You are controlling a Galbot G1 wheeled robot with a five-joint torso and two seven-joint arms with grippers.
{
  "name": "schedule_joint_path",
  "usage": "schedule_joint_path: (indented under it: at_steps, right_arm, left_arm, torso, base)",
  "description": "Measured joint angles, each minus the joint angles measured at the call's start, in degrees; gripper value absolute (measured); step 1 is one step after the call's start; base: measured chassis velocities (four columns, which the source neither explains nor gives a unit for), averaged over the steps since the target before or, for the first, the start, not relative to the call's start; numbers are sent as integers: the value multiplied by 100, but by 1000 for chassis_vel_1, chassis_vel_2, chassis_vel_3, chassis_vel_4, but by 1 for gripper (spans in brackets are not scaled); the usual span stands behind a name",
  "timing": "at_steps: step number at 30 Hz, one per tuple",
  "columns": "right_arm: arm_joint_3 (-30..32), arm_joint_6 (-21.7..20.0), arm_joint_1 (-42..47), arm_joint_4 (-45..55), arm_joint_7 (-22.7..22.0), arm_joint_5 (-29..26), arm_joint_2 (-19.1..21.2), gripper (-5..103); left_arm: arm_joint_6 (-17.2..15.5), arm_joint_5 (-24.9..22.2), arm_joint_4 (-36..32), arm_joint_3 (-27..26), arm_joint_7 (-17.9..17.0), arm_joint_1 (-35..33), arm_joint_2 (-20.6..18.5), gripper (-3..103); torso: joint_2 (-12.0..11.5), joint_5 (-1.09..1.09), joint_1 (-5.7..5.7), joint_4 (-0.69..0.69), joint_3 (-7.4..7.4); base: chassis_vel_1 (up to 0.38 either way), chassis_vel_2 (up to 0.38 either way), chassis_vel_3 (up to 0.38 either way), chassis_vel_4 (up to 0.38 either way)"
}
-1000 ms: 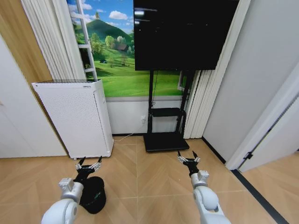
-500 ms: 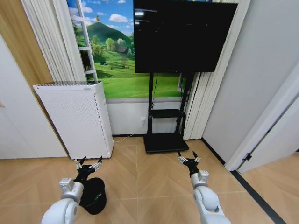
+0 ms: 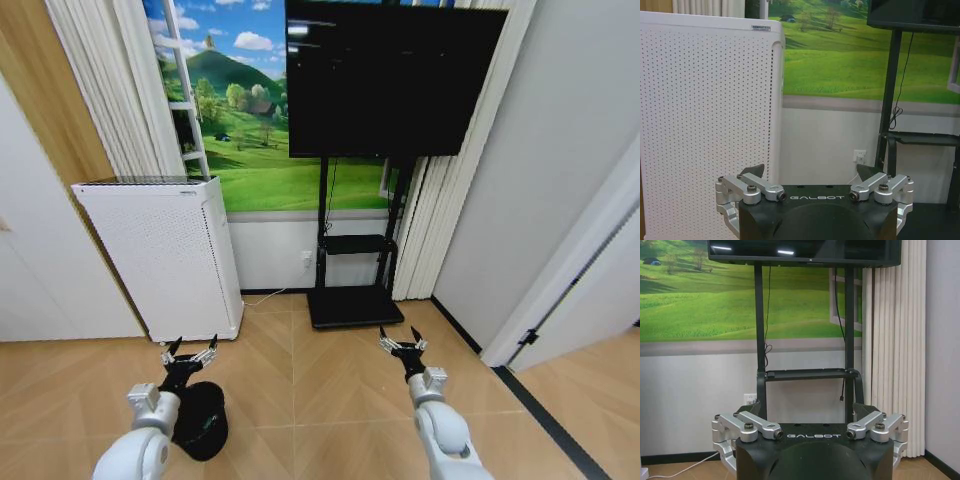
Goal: Pick up the trash bin and place the garbage on the floor into it.
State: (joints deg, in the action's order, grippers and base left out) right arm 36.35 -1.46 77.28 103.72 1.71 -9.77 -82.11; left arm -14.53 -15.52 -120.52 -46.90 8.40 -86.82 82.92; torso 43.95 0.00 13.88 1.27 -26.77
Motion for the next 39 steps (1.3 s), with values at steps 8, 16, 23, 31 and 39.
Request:
schedule_joint_path:
  at_steps: [8,16,23,31,39]
  right_arm:
    - [25,17,45,18,0,-3,32,100]
    - [28,137,79,-4,23,-14,65,100]
    - [5,197,78,-68,36,-38,93,100]
    - [-16,237,46,-144,55,-101,122,100]
    - [-49,349,5,-325,78,-125,129,100]
  left_arm:
    - [-35,-6,-129,20,-32,-11,-3,100]
    - [-58,13,-159,14,-30,-92,56,100]
    - [-53,68,-179,13,-29,-111,107,100]
    - [-53,129,-187,22,-31,-137,145,100]
    - [-53,172,-134,40,-49,-121,166,100]
  torso:
    - [-15,0,-6,0,9]
    - [-28,0,-13,0,15]
    - [-36,0,-16,0,19]
    - [-39,-1,-21,0,24]
    - [-45,2,-20,1,24]
  base:
    - [53,-52,-81,65]
    - [206,-203,-212,218]
    - [275,-281,-271,274]
    - [342,-342,-349,343]
    - [369,-358,-376,365]
